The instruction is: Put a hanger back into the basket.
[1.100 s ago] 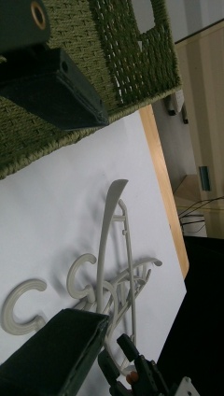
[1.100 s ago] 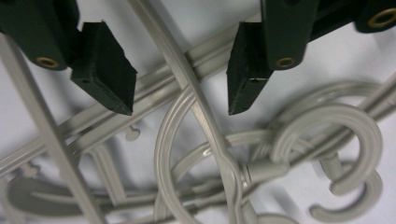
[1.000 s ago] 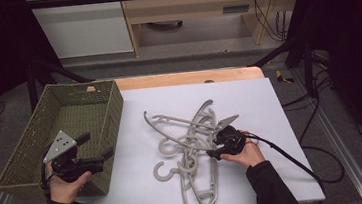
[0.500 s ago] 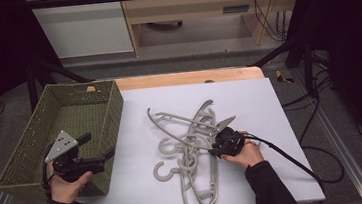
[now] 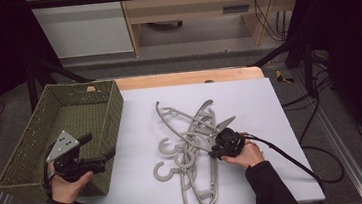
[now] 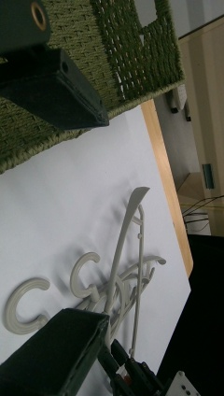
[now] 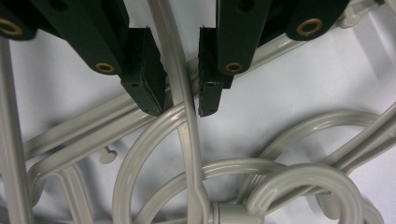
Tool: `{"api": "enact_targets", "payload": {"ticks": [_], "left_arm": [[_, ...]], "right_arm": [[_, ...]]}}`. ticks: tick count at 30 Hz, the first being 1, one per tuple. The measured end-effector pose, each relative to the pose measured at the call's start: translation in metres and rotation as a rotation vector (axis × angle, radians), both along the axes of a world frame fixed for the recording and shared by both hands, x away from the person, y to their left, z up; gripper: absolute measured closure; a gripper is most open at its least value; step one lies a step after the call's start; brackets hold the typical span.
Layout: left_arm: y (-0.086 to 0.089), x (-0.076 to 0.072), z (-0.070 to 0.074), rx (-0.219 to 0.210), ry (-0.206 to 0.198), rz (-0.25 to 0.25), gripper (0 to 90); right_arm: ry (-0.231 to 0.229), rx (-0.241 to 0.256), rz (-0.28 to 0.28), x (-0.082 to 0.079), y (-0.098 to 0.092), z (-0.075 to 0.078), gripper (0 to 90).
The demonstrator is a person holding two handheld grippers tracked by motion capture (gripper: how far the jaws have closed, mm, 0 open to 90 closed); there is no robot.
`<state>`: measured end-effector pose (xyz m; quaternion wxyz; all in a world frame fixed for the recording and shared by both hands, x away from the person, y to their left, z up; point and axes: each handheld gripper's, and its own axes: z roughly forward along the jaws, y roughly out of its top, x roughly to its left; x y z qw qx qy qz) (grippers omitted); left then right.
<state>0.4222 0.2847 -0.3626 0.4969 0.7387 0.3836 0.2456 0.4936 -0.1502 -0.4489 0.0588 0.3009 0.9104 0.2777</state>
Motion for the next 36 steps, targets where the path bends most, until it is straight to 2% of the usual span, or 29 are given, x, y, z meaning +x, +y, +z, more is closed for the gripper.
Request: {"api": "enact_targets", "payload": {"ticks": [4, 5, 6, 7, 9, 12, 13, 15, 22, 24, 28, 32, 33, 34, 36], "left_arm": [[-0.001, 0.0, 0.0, -0.001, 0.001, 0.001, 5.3], [-0.002, 0.0, -0.001, 0.0, 0.001, 0.001, 5.3], [-0.002, 0.0, -0.001, 0.006, 0.003, -0.001, 5.3], [-0.002, 0.0, -0.001, 0.006, 0.003, -0.002, 5.3], [-0.002, 0.0, -0.001, 0.008, 0.004, -0.003, 5.3], [-0.002, 0.0, -0.001, 0.01, 0.003, -0.003, 5.3], [-0.002, 0.0, -0.001, 0.01, 0.002, -0.003, 5.3], [-0.003, 0.0, -0.001, 0.005, 0.0, -0.003, 5.3], [-0.003, -0.001, 0.0, 0.008, -0.005, -0.006, 5.3], [-0.004, -0.002, 0.0, 0.009, -0.006, -0.007, 5.4], [-0.006, -0.002, 0.001, 0.012, -0.009, -0.015, 5.3], [-0.009, -0.004, 0.003, 0.026, -0.012, -0.032, 5.3], [-0.01, -0.005, 0.003, 0.031, -0.015, -0.037, 5.3], [-0.012, -0.005, 0.004, 0.039, -0.017, -0.046, 5.4], [-0.015, -0.007, 0.005, 0.049, -0.02, -0.059, 5.4]], "right_arm": [[-0.005, -0.012, 0.009, -0.001, 0.001, -0.001, 73.3], [0.009, -0.009, 0.009, -0.001, 0.001, -0.001, 77.6], [0.009, -0.009, 0.009, -0.001, 0.001, -0.001, 77.6], [0.011, -0.016, 0.038, -0.002, 0.001, -0.001, 79.5], [0.027, -0.005, 0.034, -0.002, 0.001, 0.0, 80.9], [0.021, -0.012, 0.038, -0.002, 0.0, 0.001, 81.2], [0.01, 0.002, 0.05, -0.002, -0.001, 0.003, 81.4], [0.012, 0.005, 0.035, -0.003, -0.001, 0.004, 81.3], [0.008, 0.041, 0.041, -0.006, -0.007, 0.014, 81.6], [-0.001, 0.081, 0.048, -0.008, -0.01, 0.021, 81.7], [-0.006, 0.112, 0.045, -0.011, -0.014, 0.03, 81.6], [-0.012, 0.159, 0.082, -0.018, -0.019, 0.044, 81.6], [-0.012, 0.159, 0.082, -0.018, -0.019, 0.044, 81.6], [-0.01, 0.174, 0.115, -0.022, -0.021, 0.051, 81.6], [-0.01, 0.181, 0.124, -0.024, -0.02, 0.053, 81.6]]}}
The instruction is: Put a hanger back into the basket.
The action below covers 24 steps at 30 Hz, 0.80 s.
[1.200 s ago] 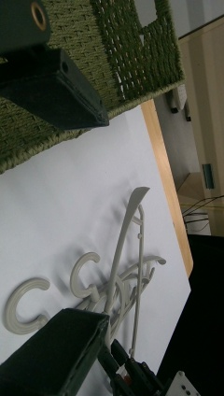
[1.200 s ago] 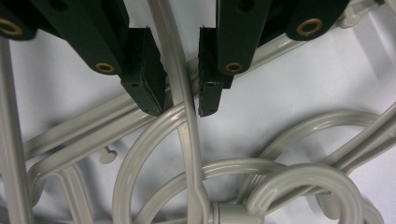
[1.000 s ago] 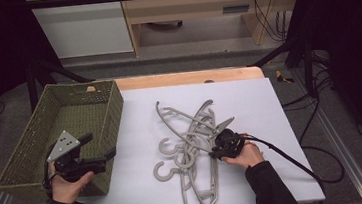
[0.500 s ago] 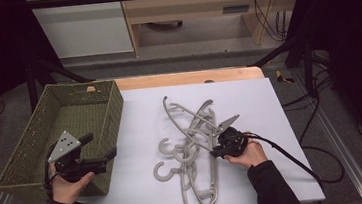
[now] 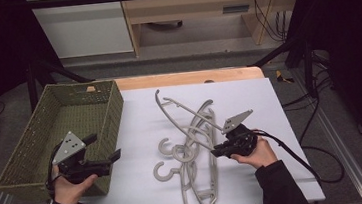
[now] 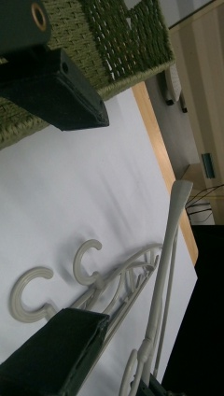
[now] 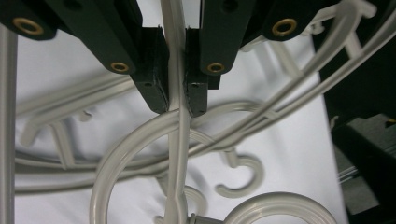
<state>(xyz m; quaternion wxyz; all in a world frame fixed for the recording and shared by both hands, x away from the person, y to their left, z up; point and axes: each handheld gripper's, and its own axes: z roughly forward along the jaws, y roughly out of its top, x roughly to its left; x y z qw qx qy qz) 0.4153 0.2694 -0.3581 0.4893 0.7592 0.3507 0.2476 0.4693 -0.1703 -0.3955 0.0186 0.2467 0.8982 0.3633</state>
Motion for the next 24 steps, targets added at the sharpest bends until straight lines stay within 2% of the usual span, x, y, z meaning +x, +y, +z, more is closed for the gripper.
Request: {"api": "enact_targets", "payload": {"ticks": [1, 3, 6, 8, 11, 17, 18, 23, 24], "left_arm": [[-0.002, -0.001, 0.0, 0.006, -0.002, -0.007, 5.5], [-0.006, -0.002, 0.001, 0.018, -0.001, -0.023, 5.5], [-0.014, -0.004, 0.0, 0.047, 0.004, -0.059, 5.6], [-0.02, -0.005, 0.0, 0.064, 0.004, -0.082, 5.6], [-0.028, -0.007, -0.001, 0.086, 0.006, -0.115, 5.7], [-0.046, -0.01, -0.005, 0.16, 0.011, -0.184, 6.2], [-0.05, -0.01, -0.006, 0.183, 0.008, -0.195, 6.5], [-0.062, -0.011, -0.009, 0.235, -0.008, -0.233, 8.0], [-0.065, -0.011, -0.01, 0.241, -0.01, -0.241, 8.3]], "right_arm": [[0.002, 0.017, 0.038, -0.003, 0.002, 0.004, 81.6], [0.007, 0.024, 0.05, -0.005, 0.003, 0.005, 81.6], [0.009, 0.036, 0.111, -0.009, 0.008, 0.009, 81.6], [0.02, 0.038, 0.121, -0.011, 0.011, 0.01, 81.6], [0.035, 0.014, 0.176, -0.012, 0.018, 0.008, 81.6], [0.065, -0.002, 0.225, -0.014, 0.026, 0.004, 81.6], [0.07, -0.006, 0.227, -0.015, 0.027, 0.004, 81.6], [0.08, -0.007, 0.257, -0.016, 0.03, 0.002, 81.6], [0.082, -0.011, 0.278, -0.017, 0.033, 0.002, 81.6]]}}
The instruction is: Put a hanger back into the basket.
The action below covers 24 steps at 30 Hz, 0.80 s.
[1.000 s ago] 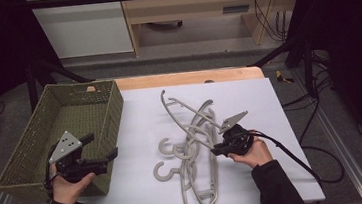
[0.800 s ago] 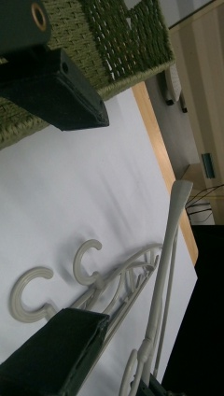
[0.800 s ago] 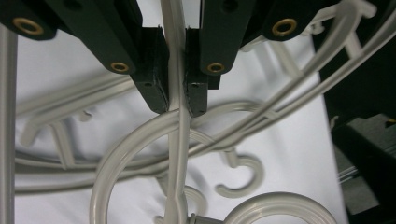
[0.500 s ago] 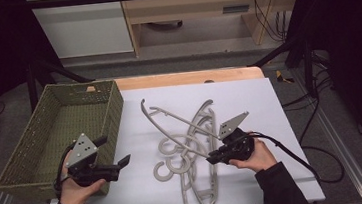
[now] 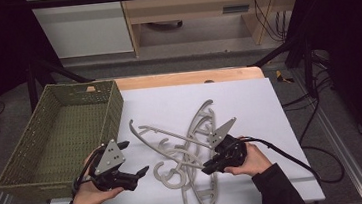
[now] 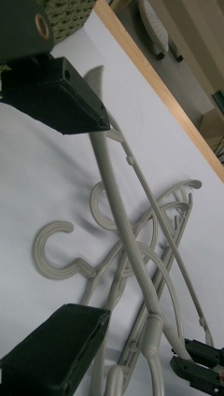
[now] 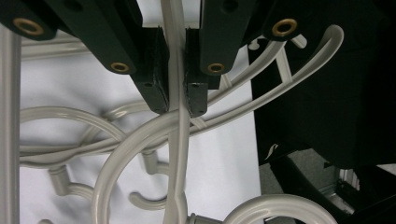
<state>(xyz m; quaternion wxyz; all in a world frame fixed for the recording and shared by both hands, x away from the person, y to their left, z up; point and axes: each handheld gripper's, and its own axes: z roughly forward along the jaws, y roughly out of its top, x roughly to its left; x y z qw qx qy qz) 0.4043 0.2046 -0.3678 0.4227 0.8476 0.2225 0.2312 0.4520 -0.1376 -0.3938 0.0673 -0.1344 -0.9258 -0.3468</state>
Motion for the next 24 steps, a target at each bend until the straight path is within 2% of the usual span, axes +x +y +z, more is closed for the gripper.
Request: {"api": "enact_targets", "payload": {"ticks": [3, 6, 14, 18, 20, 24], "left_arm": [[-0.007, 0.001, -0.002, 0.032, -0.004, -0.02, 9.1], [-0.013, 0.003, -0.004, 0.088, -0.012, -0.051, 9.8], [-0.027, 0.005, -0.013, 0.183, -0.016, -0.113, 13.7], [-0.032, 0.003, -0.017, 0.239, -0.054, -0.139, 20.3], [-0.034, 0.002, -0.019, 0.242, -0.062, -0.141, 22.1], [-0.038, 0.002, -0.023, 0.312, -0.089, -0.159, 29.3]], "right_arm": [[0.007, -0.001, 0.006, -0.002, 0.002, 0.0, 81.6], [0.016, -0.002, 0.024, -0.002, 0.003, 0.0, 81.6], [0.022, -0.007, 0.046, -0.004, 0.007, -0.001, 81.6], [0.031, -0.007, 0.065, -0.005, 0.008, 0.0, 81.6], [0.03, -0.008, 0.064, -0.005, 0.008, -0.001, 81.6], [0.042, -0.014, 0.078, -0.006, 0.009, -0.001, 81.6]]}}
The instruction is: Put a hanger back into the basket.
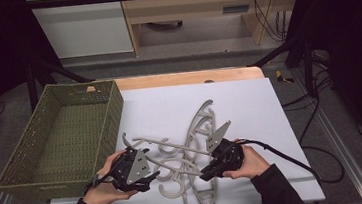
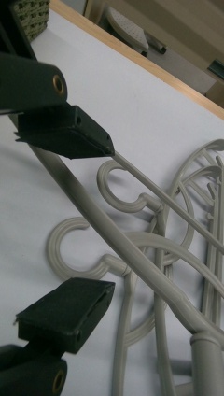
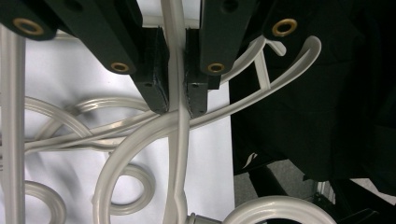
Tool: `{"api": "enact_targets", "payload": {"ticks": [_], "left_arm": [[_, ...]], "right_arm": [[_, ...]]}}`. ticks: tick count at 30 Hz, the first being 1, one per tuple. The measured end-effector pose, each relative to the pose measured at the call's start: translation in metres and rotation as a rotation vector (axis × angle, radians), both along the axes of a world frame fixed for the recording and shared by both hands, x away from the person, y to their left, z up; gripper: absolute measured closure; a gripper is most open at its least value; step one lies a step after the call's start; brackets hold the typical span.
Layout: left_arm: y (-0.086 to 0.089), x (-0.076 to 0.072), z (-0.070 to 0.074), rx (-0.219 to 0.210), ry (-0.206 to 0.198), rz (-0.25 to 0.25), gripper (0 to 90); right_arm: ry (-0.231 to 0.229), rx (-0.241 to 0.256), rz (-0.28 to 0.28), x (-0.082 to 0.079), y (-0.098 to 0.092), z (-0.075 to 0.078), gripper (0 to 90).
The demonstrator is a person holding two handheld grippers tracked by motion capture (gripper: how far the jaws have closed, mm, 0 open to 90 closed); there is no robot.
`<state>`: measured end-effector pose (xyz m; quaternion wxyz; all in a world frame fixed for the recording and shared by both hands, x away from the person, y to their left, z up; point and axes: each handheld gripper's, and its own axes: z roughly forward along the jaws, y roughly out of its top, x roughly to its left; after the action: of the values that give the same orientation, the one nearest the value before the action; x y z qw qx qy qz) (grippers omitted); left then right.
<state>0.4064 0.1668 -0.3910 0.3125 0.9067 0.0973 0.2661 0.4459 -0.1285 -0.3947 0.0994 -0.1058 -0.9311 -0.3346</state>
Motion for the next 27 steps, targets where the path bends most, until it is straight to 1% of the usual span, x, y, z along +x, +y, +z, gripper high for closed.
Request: {"api": "enact_targets", "payload": {"ticks": [2, 3, 4, 6, 7, 8, 9, 10, 13, 15, 22, 24, 26, 27], "left_arm": [[-0.0019, 0.0004, -0.002, 0.014, -0.004, -0.011, 32.2], [-0.0029, 0.0004, -0.003, 0.025, -0.009, -0.017, 32.2], [-0.0039, 0.0004, -0.0041, 0.038, -0.013, -0.027, 34.5], [-0.0052, 0.0004, -0.0057, 0.043, -0.013, -0.039, 37.5], [-0.0059, 0.0002, -0.0065, 0.047, -0.015, -0.043, 41.9], [-0.0062, 0.0, -0.0069, 0.049, -0.02, -0.044, 41.9], [-0.0063, 0.0, -0.0074, 0.049, -0.024, -0.048, 46.1], [-0.0062, -0.0002, -0.0079, 0.045, -0.026, -0.049, 46.1], [-0.0059, -0.0006, -0.0088, 0.051, -0.034, -0.052, 52.2], [-0.006, -0.0009, -0.0091, 0.055, -0.039, -0.054, 55.7], [-0.006, -0.0026, -0.0096, 0.076, -0.05, -0.07, 59.0], [-0.0056, -0.0032, -0.009, 0.077, -0.054, -0.072, 60.8], [-0.0055, -0.0038, -0.0087, 0.077, -0.055, -0.074, 61.5], [-0.0054, -0.0039, -0.0086, 0.078, -0.05, -0.076, 62.4]], "right_arm": [[0.003, 0.001, 0.001, -0.0006, 0.0005, -0.0001, 81.6], [0.003, 0.001, 0.001, -0.0006, 0.0005, -0.0001, 81.6], [0.001, 0.005, 0.012, -0.0003, 0.0007, -0.0004, 81.6], [0.005, 0.004, 0.016, -0.0012, 0.0012, -0.0004, 81.6], [0.011, 0.003, 0.023, -0.0016, 0.0014, -0.0002, 81.6], [0.011, 0.003, 0.023, -0.0016, 0.0014, -0.0002, 81.6], [0.012, 0.006, 0.031, -0.0019, 0.0016, -0.0006, 81.6], [0.012, 0.006, 0.031, -0.0019, 0.0016, -0.0006, 81.6], [0.017, 0.005, 0.037, -0.0026, 0.0018, -0.0004, 81.5], [0.016, 0.014, 0.04, -0.0031, 0.0017, 0.0, 81.6], [0.014, 0.02, 0.051, -0.0027, 0.0007, 0.0004, 81.5], [0.0, 0.027, 0.044, -0.0025, -0.0005, 0.0017, 81.4], [0.0, 0.032, 0.041, -0.0024, -0.0011, 0.0022, 81.3], [-0.018, 0.035, 0.039, -0.0026, -0.0018, 0.0029, 81.3]]}}
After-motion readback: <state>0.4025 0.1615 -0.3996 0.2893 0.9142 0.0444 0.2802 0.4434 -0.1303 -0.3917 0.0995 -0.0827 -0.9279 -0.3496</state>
